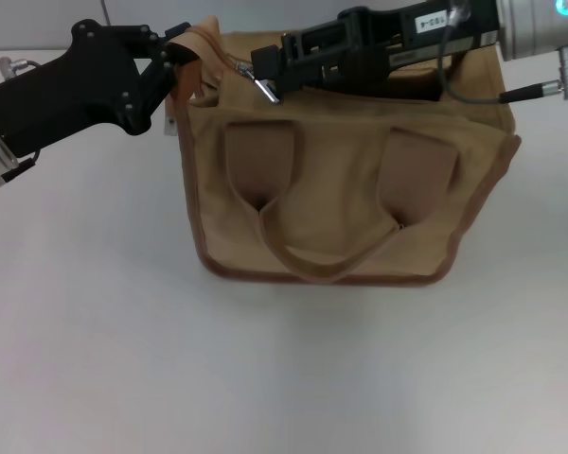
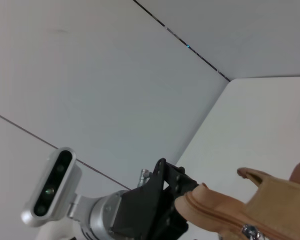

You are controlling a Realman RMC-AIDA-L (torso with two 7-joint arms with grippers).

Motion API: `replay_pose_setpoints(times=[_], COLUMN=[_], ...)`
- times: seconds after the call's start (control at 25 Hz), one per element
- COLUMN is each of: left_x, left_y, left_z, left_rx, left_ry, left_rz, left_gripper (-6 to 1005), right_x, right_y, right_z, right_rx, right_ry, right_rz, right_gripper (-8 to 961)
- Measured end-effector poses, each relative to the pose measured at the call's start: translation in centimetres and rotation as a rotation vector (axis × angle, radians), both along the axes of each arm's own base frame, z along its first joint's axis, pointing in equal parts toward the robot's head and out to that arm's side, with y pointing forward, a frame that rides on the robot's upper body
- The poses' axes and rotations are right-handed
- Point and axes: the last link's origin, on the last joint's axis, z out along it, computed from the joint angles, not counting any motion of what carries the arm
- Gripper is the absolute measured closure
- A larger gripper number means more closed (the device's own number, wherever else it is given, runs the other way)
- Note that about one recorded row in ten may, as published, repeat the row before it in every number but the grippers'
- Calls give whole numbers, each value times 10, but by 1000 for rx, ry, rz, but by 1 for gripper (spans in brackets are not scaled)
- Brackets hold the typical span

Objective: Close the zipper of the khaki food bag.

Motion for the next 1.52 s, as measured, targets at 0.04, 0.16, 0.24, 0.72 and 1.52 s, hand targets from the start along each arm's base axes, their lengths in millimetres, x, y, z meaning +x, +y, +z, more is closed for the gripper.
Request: replay_pose_setpoints(times=[0.04, 0.16, 0.24, 0.72, 1.52], left_x=[0, 1, 1, 3, 6], left_y=[0, 0, -1, -2, -4], left_z=[0, 0, 0, 0, -1], left_rx=[-1, -1, -3, -6, -14], left_ry=[0, 0, -2, -5, -14], left_rz=[-2, -3, -9, -24, -44], left_gripper=[981, 982, 982, 982, 982], right_x=[0, 1, 2, -14, -13], right_y=[2, 5, 6, 1, 1], right_z=[-3, -5, -6, -22, -31], right_rx=[8, 19, 26, -7, 31], right_ry=[-21, -40, -48, -77, -88], right_rz=[-3, -7, -10, 43, 35], right_gripper=[373, 374, 374, 378, 952])
